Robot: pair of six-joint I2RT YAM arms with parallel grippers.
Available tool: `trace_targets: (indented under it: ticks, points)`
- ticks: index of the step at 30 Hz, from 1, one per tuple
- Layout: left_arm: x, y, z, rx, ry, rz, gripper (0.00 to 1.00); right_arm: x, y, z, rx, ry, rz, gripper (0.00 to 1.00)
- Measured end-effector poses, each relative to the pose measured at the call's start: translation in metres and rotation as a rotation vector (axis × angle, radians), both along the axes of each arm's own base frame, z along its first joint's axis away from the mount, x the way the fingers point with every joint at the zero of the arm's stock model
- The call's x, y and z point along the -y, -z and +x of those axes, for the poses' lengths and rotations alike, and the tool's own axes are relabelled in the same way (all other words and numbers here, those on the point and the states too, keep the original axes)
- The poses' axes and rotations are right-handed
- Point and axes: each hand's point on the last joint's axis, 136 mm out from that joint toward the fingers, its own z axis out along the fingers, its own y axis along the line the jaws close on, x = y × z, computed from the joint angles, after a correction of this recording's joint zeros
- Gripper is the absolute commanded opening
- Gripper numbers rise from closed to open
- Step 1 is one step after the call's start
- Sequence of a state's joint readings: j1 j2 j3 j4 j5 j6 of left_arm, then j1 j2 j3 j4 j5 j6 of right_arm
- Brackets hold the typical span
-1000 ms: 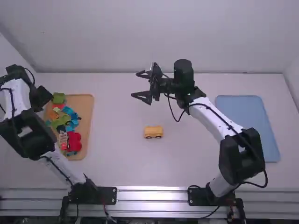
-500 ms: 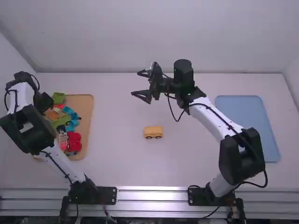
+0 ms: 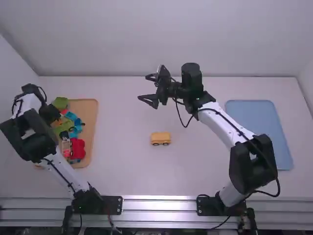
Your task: Assemble lego blocks to make yellow taxi
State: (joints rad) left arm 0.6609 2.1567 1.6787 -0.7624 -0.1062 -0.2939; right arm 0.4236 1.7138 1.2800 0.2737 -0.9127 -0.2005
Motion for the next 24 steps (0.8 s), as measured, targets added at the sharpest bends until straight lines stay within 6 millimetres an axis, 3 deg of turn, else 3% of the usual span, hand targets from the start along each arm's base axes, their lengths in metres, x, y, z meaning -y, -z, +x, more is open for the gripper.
trace_targets:
  ticks: [16, 24]
  points:
    - [0.004, 0.022, 0.009, 0.064, 0.042, -0.006, 0.54, 0.000, 0.001, 0.000, 0.015, -0.003, -0.005, 0.99]
    - [-0.001, 0.022, 0.014, 0.087, 0.041, 0.018, 0.54, 0.000, 0.001, 0.000, 0.014, -0.003, -0.005, 0.99]
